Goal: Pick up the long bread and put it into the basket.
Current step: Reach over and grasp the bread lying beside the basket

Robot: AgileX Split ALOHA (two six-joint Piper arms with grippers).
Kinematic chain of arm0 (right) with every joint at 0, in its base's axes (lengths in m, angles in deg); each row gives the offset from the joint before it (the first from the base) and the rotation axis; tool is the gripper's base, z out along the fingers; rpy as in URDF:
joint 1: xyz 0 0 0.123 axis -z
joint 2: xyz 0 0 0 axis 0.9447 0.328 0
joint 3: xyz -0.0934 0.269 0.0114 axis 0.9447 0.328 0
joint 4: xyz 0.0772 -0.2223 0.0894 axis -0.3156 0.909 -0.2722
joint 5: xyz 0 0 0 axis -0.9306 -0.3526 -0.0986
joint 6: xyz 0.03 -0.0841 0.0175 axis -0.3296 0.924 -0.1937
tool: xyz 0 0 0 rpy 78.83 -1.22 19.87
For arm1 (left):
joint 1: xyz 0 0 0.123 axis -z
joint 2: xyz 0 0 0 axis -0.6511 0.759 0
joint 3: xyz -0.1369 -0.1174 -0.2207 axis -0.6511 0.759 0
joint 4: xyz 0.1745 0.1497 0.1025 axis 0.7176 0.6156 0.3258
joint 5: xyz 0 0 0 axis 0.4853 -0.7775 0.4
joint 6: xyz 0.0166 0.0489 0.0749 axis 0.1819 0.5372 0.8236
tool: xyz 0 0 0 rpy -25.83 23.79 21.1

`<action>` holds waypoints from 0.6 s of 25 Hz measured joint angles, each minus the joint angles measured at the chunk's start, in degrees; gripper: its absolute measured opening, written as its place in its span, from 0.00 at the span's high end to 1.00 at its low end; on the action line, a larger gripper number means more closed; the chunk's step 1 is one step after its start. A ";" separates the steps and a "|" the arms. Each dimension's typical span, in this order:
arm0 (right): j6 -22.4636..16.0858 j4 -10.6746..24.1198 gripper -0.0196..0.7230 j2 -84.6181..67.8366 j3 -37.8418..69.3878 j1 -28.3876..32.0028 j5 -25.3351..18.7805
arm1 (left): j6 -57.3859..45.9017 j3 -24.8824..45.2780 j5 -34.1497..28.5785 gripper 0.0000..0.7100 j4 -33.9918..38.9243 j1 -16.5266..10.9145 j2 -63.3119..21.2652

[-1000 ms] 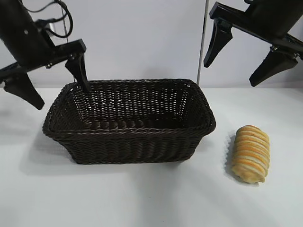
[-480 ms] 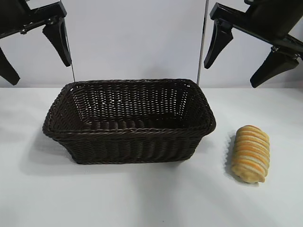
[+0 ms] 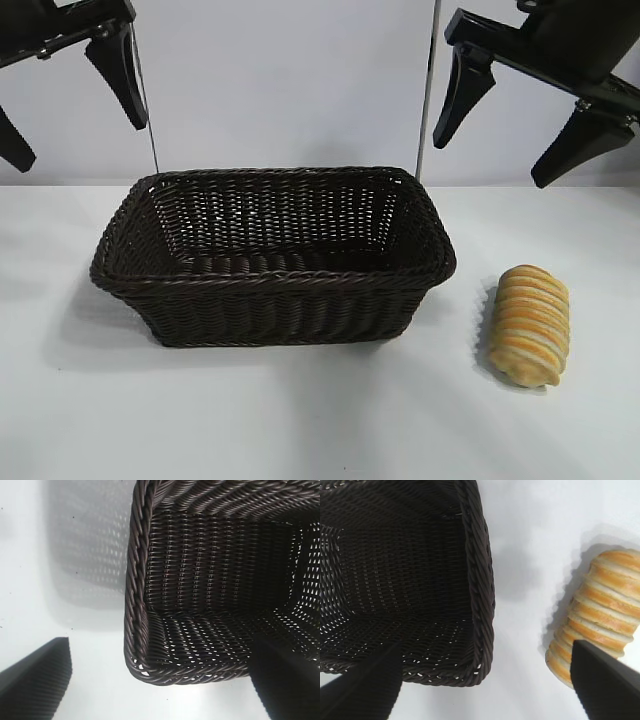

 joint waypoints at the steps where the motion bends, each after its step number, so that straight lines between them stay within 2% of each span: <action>1: 0.00 0.00 0.09 0.00 0.00 0.00 0.00 | 0.00 0.00 0.00 0.02 -0.05 0.00 0.00; 4: -0.42 2.58 0.09 0.00 0.00 0.00 -0.07 | 0.00 0.00 0.00 0.02 -0.39 0.00 0.00; 7: -3.54 11.58 0.09 -0.02 0.00 0.45 -1.48 | 0.00 0.00 0.00 0.02 -0.39 0.00 0.00; 10: -6.40 18.73 0.09 -0.02 0.00 2.70 -3.17 | 0.00 0.00 0.05 0.02 -0.39 0.00 0.00; 12: -6.99 20.42 0.09 -0.02 0.53 4.71 -3.23 | 0.00 0.00 0.05 0.02 -0.39 0.00 0.00; 15: -7.12 21.20 0.09 -0.40 3.38 7.20 -1.55 | 0.00 0.00 0.11 0.02 -0.39 0.00 0.00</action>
